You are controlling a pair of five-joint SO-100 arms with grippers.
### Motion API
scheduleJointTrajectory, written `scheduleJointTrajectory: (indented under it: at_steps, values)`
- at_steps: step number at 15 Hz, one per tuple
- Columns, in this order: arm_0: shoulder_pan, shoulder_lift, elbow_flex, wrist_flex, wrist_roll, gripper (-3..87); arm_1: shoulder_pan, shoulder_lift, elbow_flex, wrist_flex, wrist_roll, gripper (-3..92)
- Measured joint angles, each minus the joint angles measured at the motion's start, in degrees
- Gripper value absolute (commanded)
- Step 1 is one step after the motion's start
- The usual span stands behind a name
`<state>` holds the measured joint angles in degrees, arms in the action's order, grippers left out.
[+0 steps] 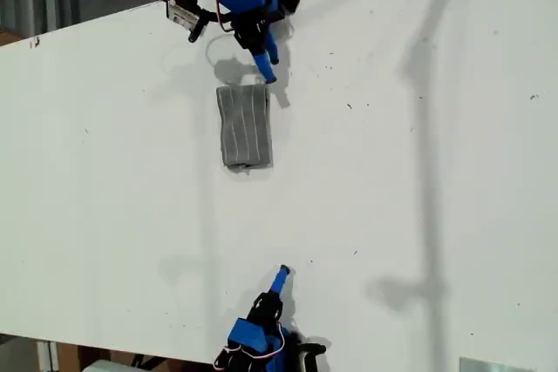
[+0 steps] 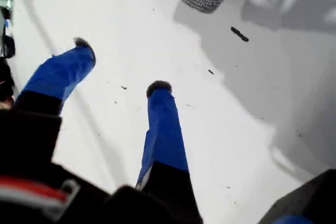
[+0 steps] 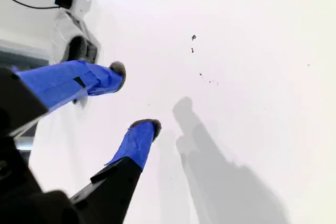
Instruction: Grasp corners of a square towel and fold twice.
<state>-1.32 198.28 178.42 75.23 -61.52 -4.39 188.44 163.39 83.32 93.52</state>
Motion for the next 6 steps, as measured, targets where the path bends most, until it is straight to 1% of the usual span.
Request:
scheduleJointTrajectory:
  at_steps: [2, 6]
  values:
    - [0.0, 0.0, 0.0, 0.0, 0.0, 17.3, 1.93, 0.0, 0.0, 1.14, -2.02, 23.9]
    - [0.0, 0.0, 0.0, 0.0, 0.0, 17.3, 8.79, 0.0, 0.0, 1.49, -2.37, 23.8]
